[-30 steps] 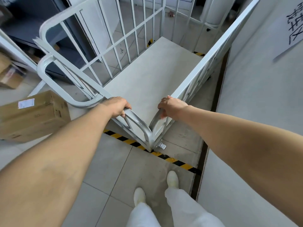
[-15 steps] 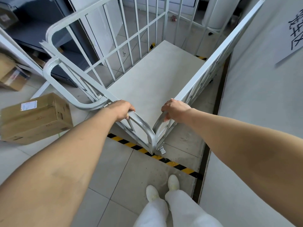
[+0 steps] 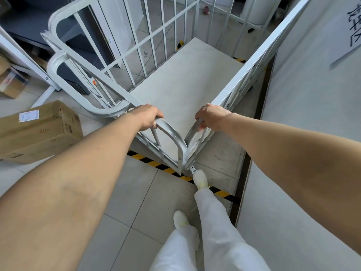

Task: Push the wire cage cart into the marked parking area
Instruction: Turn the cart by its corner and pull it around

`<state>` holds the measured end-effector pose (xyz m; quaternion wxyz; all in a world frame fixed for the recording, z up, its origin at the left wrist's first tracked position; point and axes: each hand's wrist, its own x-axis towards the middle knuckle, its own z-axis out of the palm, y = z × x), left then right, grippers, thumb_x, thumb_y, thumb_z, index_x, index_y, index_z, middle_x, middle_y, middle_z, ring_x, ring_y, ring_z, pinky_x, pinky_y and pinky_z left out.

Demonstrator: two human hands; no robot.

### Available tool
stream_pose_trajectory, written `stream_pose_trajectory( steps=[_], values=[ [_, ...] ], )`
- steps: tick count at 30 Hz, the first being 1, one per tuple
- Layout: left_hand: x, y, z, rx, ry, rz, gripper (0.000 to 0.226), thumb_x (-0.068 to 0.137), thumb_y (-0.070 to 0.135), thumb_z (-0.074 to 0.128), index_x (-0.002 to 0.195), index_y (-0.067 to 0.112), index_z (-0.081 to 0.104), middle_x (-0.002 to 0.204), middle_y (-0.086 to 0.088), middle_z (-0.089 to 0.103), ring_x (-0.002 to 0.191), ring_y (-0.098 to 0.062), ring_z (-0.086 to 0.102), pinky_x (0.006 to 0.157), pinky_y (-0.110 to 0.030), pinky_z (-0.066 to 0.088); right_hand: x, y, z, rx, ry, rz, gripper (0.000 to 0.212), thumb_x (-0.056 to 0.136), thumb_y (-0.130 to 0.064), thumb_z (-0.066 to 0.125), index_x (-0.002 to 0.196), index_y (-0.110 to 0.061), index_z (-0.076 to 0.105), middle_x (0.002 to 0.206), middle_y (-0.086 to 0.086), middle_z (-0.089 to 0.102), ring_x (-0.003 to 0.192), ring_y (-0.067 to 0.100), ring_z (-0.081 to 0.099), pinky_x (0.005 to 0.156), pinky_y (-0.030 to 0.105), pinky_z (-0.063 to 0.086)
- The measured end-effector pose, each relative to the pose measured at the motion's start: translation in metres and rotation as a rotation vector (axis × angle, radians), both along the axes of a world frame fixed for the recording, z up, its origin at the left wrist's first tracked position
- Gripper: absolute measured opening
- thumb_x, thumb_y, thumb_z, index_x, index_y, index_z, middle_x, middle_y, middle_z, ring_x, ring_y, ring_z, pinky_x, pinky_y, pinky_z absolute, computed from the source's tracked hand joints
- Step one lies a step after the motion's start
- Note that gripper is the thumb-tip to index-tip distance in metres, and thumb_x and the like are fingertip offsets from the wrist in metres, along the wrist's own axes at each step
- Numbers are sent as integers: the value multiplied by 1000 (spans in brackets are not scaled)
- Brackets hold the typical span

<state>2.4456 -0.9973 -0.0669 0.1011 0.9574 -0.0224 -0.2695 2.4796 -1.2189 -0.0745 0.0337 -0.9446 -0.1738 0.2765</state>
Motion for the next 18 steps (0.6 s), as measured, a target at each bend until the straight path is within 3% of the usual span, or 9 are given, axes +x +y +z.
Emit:
stream_pose_trajectory(
  steps=[7, 14, 18],
  values=[
    [-3, 2, 0, -3, -5, 1, 39, 88, 6, 63, 126, 15, 62, 126, -15, 57, 115, -34, 56, 100, -35, 46, -3, 2, 4, 13, -2, 29, 46, 81, -31, 73, 124, -20, 61, 124, 11, 58, 115, 31, 56, 96, 38, 50],
    [-4, 9, -2, 8, 44, 16, 50, 88, 8, 65, 135, 24, 55, 132, -12, 49, 123, -33, 50, 106, -32, 39, -8, 5, 4, 20, 8, 63, 42, 80, -31, 73, 119, -18, 64, 121, 11, 59, 112, 30, 58, 94, 38, 52],
    [-4, 8, -4, 3, 35, 19, 40, 87, 7, 64, 125, 22, 62, 124, -13, 50, 117, -32, 51, 104, -35, 42, -5, 4, 7, 11, 14, 71, 43, 81, -32, 73, 120, -18, 64, 120, 12, 59, 110, 30, 58, 91, 34, 52]
  ],
)
